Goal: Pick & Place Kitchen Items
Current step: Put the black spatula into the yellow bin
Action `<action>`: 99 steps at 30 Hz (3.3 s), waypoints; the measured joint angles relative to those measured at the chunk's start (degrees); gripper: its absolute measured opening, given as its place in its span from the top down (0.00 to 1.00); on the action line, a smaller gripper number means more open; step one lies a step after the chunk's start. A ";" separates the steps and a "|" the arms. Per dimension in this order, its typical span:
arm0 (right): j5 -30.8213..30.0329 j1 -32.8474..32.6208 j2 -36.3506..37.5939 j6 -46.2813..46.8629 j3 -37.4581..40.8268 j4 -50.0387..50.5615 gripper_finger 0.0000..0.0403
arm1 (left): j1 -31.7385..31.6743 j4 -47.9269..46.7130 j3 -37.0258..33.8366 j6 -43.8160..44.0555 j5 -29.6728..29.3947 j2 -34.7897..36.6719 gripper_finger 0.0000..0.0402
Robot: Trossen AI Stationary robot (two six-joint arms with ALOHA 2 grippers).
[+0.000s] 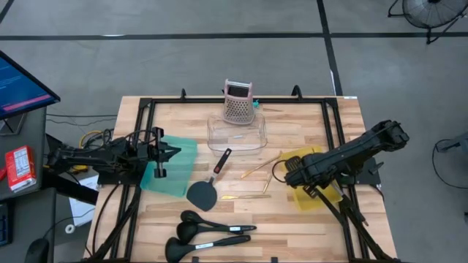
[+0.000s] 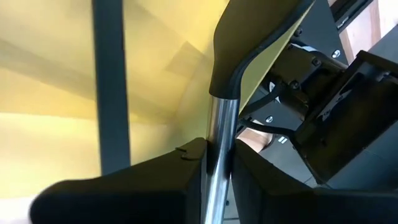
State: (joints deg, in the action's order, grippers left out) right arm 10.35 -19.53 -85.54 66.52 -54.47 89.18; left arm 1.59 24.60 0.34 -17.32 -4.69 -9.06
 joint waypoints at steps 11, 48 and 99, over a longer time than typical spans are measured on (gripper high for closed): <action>0.08 0.00 0.00 -0.46 2.16 -1.76 0.89 | 0.01 -0.01 0.01 0.00 0.02 0.00 1.00; 1.57 -0.70 0.00 -2.37 6.33 -5.81 0.65 | 0.00 0.09 0.02 0.00 0.02 0.00 1.00; -23.56 8.17 -25.89 -12.23 -29.62 -68.72 0.46 | 0.00 1.36 0.02 0.00 0.02 -3.41 1.00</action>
State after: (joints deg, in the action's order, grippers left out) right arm -13.21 -11.36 -111.43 54.29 -84.09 20.46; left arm 1.58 25.95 0.36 -17.32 -4.67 -12.47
